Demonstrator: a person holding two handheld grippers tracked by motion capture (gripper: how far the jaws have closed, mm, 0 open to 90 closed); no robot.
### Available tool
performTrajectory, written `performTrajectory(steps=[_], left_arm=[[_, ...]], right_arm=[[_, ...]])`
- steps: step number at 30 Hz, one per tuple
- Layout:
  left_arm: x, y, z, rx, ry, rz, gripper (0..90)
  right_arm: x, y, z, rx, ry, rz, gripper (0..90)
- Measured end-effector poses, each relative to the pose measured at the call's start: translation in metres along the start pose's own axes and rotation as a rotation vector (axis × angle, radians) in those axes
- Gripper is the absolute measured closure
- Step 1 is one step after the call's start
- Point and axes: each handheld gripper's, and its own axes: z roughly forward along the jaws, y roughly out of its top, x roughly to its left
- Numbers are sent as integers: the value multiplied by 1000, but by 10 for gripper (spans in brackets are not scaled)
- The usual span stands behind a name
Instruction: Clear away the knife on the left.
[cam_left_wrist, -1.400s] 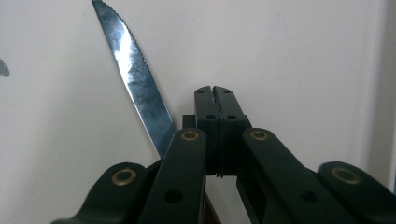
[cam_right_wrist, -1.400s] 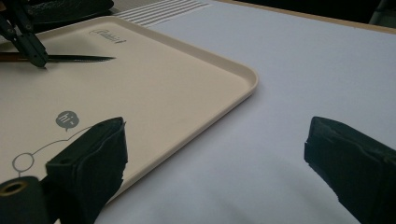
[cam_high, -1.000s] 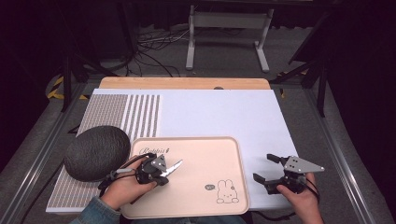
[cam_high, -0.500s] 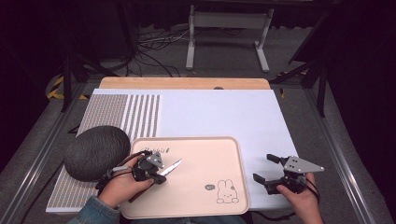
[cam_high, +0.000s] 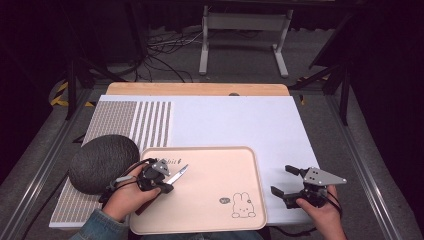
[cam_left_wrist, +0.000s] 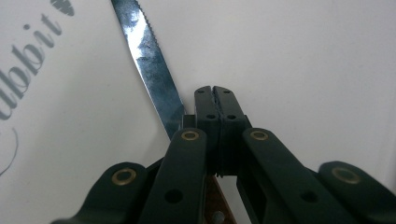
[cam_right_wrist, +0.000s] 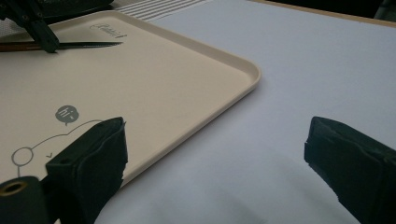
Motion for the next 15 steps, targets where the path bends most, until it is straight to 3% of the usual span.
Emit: performTrajectory(steps=[15], left_arm=[[9, -8, -5, -22, 38, -81, 900]], right_arm=[[0, 0, 1, 6, 3, -3, 68]])
